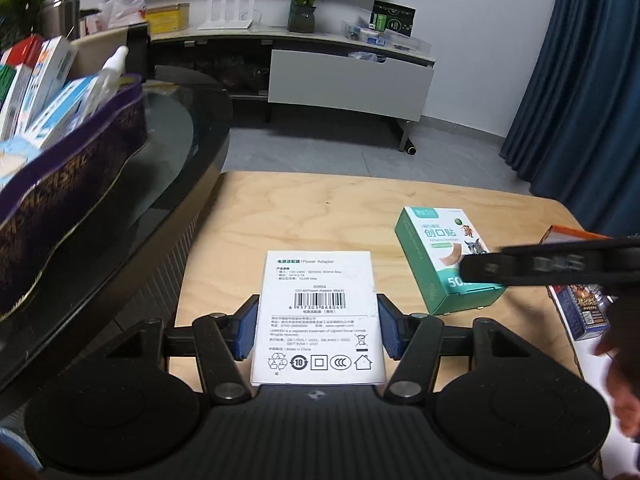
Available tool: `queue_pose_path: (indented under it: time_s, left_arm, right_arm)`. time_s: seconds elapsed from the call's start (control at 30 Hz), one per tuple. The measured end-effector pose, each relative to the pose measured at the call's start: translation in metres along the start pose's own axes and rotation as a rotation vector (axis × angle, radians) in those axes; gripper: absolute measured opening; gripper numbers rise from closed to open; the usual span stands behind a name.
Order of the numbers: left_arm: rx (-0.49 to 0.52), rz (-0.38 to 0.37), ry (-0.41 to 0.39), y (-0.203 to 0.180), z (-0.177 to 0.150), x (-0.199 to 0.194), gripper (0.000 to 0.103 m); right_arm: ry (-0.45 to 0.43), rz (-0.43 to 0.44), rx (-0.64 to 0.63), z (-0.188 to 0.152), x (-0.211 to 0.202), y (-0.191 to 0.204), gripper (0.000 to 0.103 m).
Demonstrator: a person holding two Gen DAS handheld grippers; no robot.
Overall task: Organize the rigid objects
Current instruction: 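Grasp the white power-adapter box with the left gripper while the right grasps the green bandage box, then carry the adapter box and bandage box over the orange box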
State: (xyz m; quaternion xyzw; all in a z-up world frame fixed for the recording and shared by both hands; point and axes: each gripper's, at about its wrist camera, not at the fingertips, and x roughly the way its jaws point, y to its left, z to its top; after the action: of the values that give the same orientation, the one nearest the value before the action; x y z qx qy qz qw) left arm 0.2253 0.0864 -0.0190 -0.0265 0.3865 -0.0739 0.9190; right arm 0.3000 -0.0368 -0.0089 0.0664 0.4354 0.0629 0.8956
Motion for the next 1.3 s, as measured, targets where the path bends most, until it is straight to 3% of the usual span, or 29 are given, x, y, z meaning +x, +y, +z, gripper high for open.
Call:
queue_pose_path:
  time_s: [0.27, 0.3, 0.37, 0.4, 0.57, 0.77, 1.07, 1.3]
  left_arm:
    - [-0.01, 0.011, -0.014, -0.003, 0.001, 0.004, 0.06]
    - [-0.014, 0.016, -0.015, -0.003, 0.002, 0.004, 0.06]
    - [-0.015, 0.021, -0.019, -0.003, 0.002, 0.003, 0.06]
    - [-0.011, 0.034, -0.027, -0.004, 0.002, 0.001, 0.06]
    - [0.01, 0.047, -0.096, -0.024, 0.002, -0.023, 0.059]
    - [0.032, -0.002, -0.124, -0.085, -0.011, -0.063, 0.059]
    - [0.065, -0.145, -0.152, -0.188, -0.047, -0.114, 0.06]
    - [0.083, -0.187, -0.122, -0.221, -0.073, -0.119, 0.06]
  right_arm:
    - [0.06, -0.133, -0.062, 0.009, 0.05, 0.017, 0.102]
    - [0.071, -0.141, -0.062, 0.008, 0.055, 0.016, 0.099]
    - [0.04, -0.119, -0.058, 0.005, 0.052, 0.014, 0.084]
    - [0.03, -0.134, -0.065, 0.003, 0.047, 0.013, 0.084]
    - [-0.038, -0.081, -0.054, -0.003, -0.007, -0.002, 0.084]
    - [-0.13, -0.086, -0.054, -0.03, -0.106, -0.041, 0.084]
    - [-0.132, -0.241, 0.051, -0.097, -0.21, -0.136, 0.084]
    - [-0.175, -0.267, 0.088, -0.129, -0.248, -0.173, 0.084]
